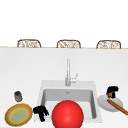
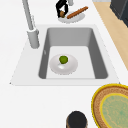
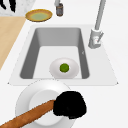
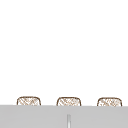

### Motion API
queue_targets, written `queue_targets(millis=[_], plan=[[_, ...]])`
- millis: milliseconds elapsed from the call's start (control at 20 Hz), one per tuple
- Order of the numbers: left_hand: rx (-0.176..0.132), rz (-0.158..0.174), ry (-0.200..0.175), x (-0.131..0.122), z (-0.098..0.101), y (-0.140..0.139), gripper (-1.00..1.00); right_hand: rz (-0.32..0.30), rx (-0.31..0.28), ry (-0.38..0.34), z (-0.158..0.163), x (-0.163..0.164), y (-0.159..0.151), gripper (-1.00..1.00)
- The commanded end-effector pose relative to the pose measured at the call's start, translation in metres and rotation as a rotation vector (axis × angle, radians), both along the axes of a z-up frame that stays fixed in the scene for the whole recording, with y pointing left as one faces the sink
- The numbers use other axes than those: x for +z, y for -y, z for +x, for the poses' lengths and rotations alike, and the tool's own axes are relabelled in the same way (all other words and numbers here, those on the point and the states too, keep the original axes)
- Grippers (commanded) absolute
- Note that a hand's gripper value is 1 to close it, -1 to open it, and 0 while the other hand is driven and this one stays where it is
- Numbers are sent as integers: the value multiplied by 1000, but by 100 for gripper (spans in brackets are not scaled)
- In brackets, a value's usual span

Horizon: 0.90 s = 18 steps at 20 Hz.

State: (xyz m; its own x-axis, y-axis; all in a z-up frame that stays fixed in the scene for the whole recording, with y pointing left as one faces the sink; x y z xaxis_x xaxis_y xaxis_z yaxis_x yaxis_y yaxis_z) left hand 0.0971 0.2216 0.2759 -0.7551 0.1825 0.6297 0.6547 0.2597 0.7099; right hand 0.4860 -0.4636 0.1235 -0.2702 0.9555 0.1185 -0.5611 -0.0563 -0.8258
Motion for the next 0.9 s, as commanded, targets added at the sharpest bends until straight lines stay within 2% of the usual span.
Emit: queue_targets(millis=[0, 100, 300, 450, 850], plan=[[0, 0, 0, 0, 0, 0, 0, -32, 0, 0, 0, 0, -3, 100], [0, 0, 0, 0, 0, 0, 0, -13, -9, 38, 2, 14, -6, 100], [0, 0, 0, 0, 0, 0, 0, -22, -51, 11, 0, 42, -27, 100], [0, 0, 0, 0, 0, 0, 0, -39, -92, 17, -1, 59, -34, 100], [0, 0, 0, 0, 0, 0, 0, -59, -97, -9, -7, 90, -73, 100]])
